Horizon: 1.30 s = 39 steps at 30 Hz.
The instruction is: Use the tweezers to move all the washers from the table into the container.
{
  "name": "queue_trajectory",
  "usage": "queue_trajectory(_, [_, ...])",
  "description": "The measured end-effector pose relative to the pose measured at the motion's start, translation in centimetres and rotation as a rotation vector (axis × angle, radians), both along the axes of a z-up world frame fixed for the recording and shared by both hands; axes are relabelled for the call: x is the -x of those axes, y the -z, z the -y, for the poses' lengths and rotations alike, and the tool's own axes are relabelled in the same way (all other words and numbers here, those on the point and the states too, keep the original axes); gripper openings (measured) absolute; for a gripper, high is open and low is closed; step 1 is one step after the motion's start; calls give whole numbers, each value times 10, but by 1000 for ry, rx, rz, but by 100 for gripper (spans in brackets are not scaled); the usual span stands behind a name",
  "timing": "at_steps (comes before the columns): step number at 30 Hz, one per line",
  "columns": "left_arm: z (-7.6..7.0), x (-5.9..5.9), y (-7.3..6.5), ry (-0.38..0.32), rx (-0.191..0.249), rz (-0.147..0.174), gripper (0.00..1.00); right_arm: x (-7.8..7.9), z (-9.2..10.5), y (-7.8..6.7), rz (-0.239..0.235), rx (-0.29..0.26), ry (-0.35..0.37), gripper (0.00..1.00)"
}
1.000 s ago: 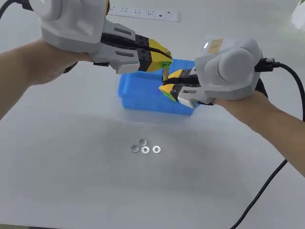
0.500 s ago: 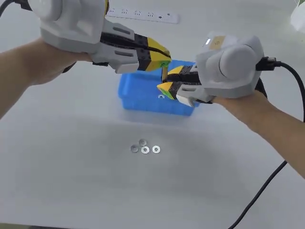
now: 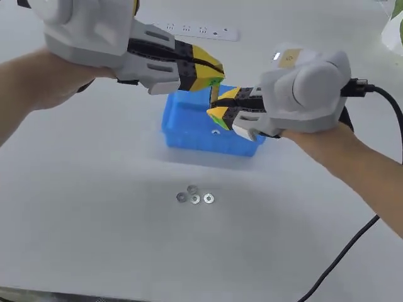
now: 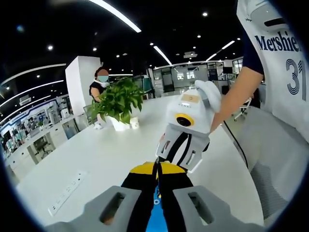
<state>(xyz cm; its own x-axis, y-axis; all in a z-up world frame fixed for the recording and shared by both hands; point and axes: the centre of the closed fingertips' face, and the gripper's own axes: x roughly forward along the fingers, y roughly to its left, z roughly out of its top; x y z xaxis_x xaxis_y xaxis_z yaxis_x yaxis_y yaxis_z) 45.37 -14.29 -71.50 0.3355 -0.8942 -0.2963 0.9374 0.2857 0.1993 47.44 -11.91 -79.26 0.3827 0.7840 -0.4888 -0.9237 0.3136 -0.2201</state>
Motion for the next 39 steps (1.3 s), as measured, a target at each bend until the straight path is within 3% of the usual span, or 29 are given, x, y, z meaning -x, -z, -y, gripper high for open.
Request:
queue_trajectory(3, [1,9,-4,12,-3,7,4,12,-1,-7,13,-1,-25,11])
queue_trajectory(9, [7,40,-8,62,-17,5,4,36,0,-9,14,12,-88,12])
queue_trajectory(16, [9,67,4,89,-14,-42,4,67,1,5,-3,66,-139,11])
queue_trajectory(21, [13,83,19,79,-4,-88,4,84,2,22,-45,63,-138,11])
queue_trajectory(27, [15,93,32,67,0,-119,5,96,5,36,-74,72,-133,11])
queue_trajectory(39, [12,101,50,40,37,-175,5,111,10,53,-116,84,-128,12])
